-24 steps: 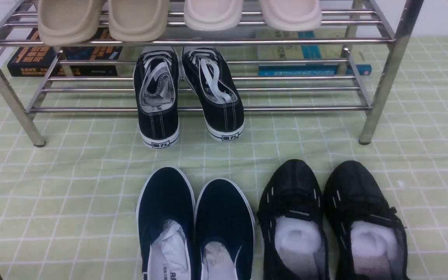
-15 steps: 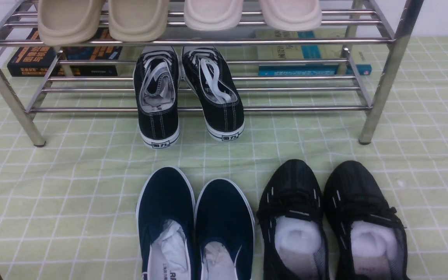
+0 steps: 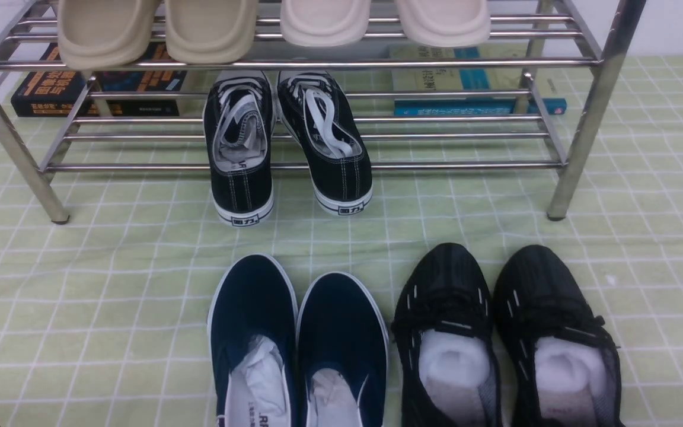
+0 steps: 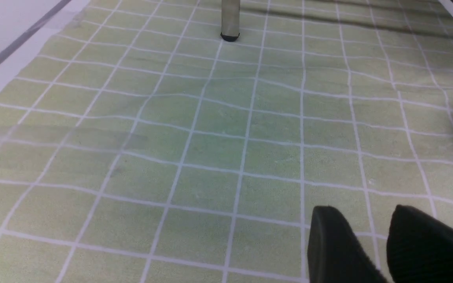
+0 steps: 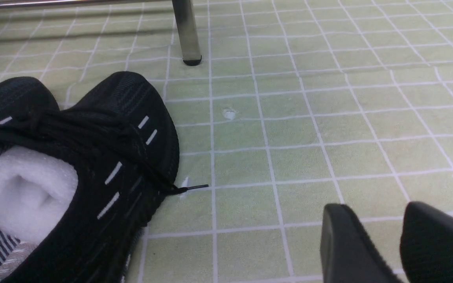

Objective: Take the shoes off the shelf with your hand from the green coffee tablecloth.
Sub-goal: 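Grasp the leftmost shoe on the bottom shelf of the shoe rack with the left gripper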

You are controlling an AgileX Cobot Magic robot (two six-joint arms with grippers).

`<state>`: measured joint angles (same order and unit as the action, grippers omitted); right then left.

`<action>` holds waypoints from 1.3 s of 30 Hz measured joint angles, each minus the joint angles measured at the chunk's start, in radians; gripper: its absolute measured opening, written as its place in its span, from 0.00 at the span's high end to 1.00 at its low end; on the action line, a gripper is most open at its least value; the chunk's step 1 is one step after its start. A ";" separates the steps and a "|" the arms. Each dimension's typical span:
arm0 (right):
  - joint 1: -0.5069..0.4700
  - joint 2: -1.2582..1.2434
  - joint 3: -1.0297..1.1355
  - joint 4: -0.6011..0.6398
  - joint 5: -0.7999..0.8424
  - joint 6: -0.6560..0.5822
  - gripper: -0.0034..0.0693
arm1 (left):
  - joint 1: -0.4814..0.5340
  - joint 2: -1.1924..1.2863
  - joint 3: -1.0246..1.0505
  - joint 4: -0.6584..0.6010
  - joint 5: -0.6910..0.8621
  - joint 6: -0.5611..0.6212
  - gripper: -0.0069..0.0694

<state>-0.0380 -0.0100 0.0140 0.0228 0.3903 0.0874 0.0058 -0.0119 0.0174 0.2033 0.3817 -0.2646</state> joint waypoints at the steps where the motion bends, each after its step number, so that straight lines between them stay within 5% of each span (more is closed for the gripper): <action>1: 0.000 0.000 0.000 0.000 0.000 0.000 0.63 | 0.000 0.000 0.000 0.001 0.000 0.000 0.59; 19: 0.000 0.000 0.000 0.000 0.000 0.000 0.63 | 0.000 0.000 0.002 0.165 0.008 -0.032 0.59; 30: 0.000 0.000 0.000 0.000 0.000 0.000 0.63 | 0.000 0.000 0.003 -0.361 -0.022 -0.668 0.59; 39: 0.000 0.000 0.000 0.000 0.000 0.000 0.63 | 0.000 0.000 0.009 -0.399 -0.070 -0.760 0.61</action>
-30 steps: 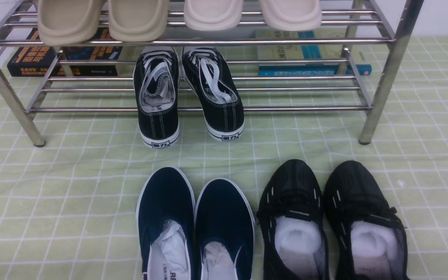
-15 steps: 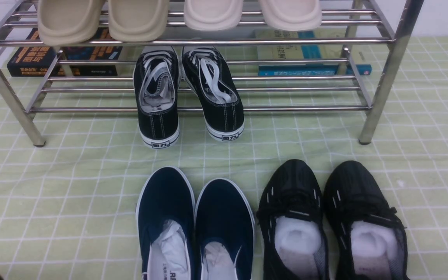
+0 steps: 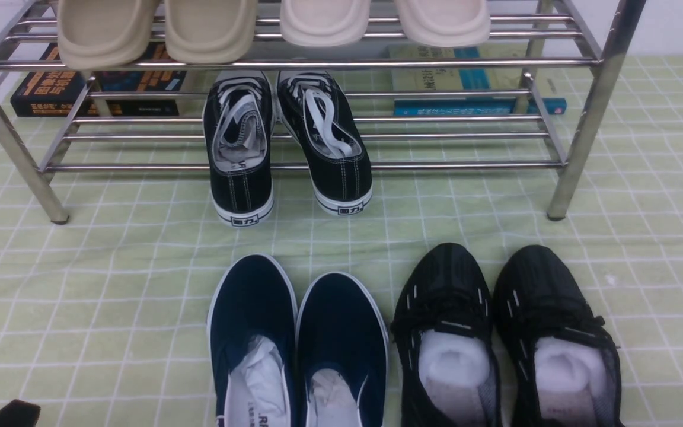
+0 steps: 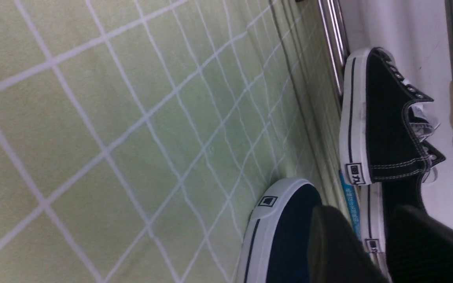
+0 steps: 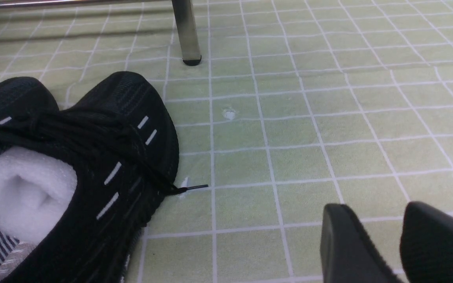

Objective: Take the shoes off the shelf with your hand from the green coffee tablecloth.
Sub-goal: 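Grasp the leftmost shoe on the bottom shelf of the shoe rack with the left gripper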

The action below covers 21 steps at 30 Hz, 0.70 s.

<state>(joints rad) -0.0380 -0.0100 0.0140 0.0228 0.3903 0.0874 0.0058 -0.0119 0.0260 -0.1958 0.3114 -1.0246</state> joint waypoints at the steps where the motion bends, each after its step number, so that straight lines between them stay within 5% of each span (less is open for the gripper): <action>1: 0.000 0.000 0.000 0.000 0.000 0.000 0.63 | 0.000 0.000 0.000 -0.004 -0.002 0.000 0.62; 8: 0.000 0.000 0.000 0.000 0.000 0.000 0.63 | 0.000 0.070 -0.197 -0.018 0.074 0.153 0.90; 21: 0.000 0.000 0.000 0.000 0.000 0.000 0.63 | 0.000 0.893 -0.817 0.089 0.556 0.609 0.91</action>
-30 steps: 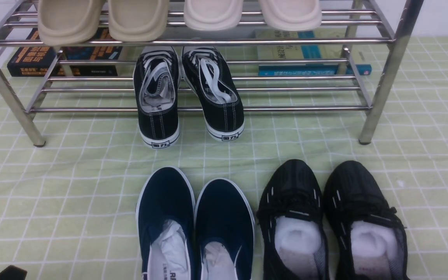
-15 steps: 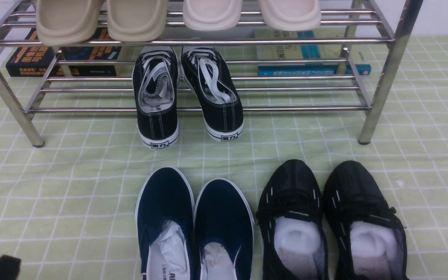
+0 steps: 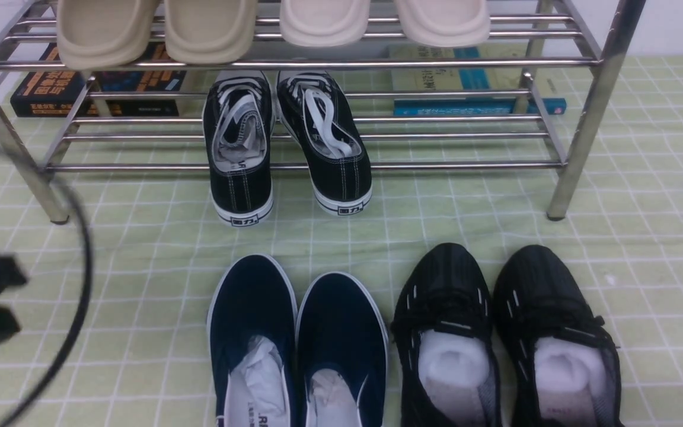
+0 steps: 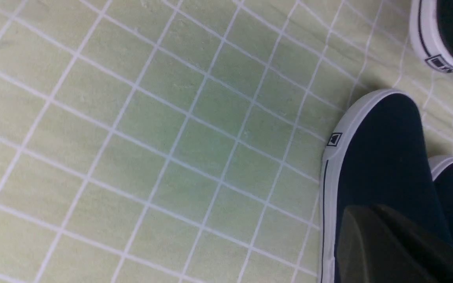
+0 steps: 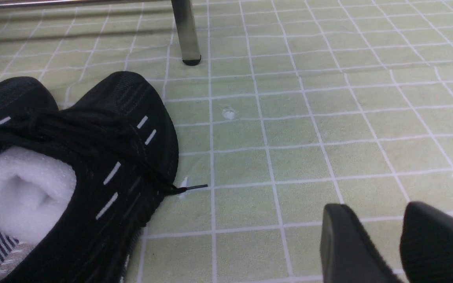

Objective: Take the shoes off the shelf with your hand from the green coffee tablecloth.
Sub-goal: 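Grasp the leftmost shoe on the bottom shelf of the shoe rack with the left gripper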

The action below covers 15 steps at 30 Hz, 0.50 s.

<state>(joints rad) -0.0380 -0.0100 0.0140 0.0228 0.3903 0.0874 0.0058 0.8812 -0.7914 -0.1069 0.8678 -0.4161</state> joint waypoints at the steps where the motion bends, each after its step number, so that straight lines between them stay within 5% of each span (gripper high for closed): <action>1: 0.000 0.000 0.000 0.000 0.000 0.000 0.63 | 0.000 0.028 -0.020 0.000 0.005 0.005 0.91; 6: 0.000 0.000 0.000 0.000 0.000 0.000 0.63 | -0.013 0.322 -0.245 0.001 0.044 0.067 0.86; 15: 0.000 0.000 0.000 0.000 0.000 0.000 0.63 | -0.238 0.689 -0.572 0.088 0.012 0.015 0.52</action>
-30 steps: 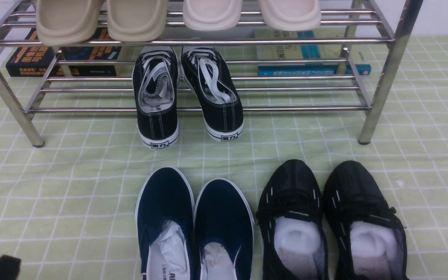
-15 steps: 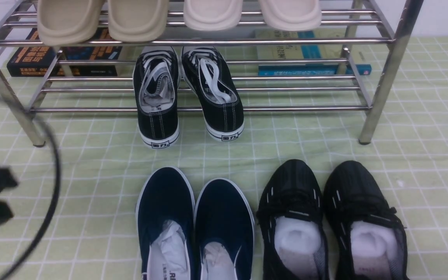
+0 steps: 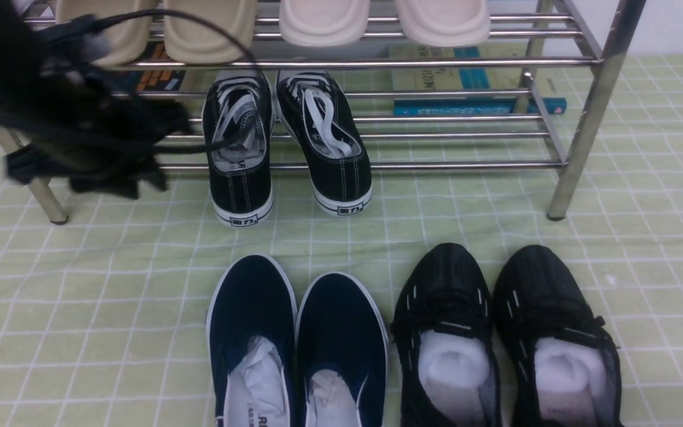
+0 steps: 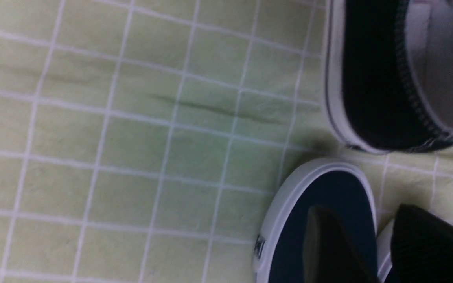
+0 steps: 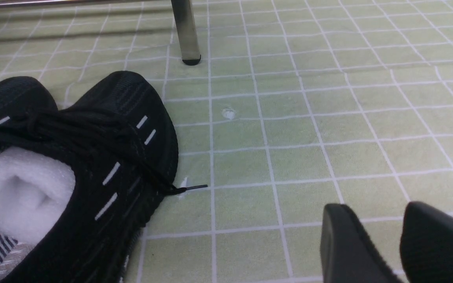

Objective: Take the shoes off the shelf with your hand from the green coffee tablecloth.
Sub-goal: 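Grasp the leftmost shoe on the bottom shelf of the shoe rack with the left gripper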

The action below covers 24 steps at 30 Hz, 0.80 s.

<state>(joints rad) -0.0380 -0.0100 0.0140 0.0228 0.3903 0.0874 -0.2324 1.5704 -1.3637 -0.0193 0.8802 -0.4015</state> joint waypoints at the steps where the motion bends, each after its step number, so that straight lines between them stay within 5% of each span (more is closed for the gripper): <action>1: 0.000 0.000 0.000 0.000 0.000 0.000 0.63 | -0.013 0.026 -0.021 0.013 -0.013 -0.014 0.48; 7: 0.000 0.000 0.000 0.000 0.000 0.000 0.63 | -0.031 0.127 -0.074 0.043 -0.151 -0.049 0.37; 13: 0.000 0.000 0.000 0.000 0.000 0.000 0.63 | -0.031 0.188 -0.078 0.057 -0.310 -0.051 0.37; 24: 0.000 0.000 0.000 0.000 0.000 0.000 0.63 | -0.031 0.294 -0.079 0.058 -0.371 -0.051 0.37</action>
<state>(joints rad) -0.0380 -0.0100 0.0140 0.0228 0.3903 0.0874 -0.2638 1.8642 -1.4427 0.0390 0.5094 -0.4522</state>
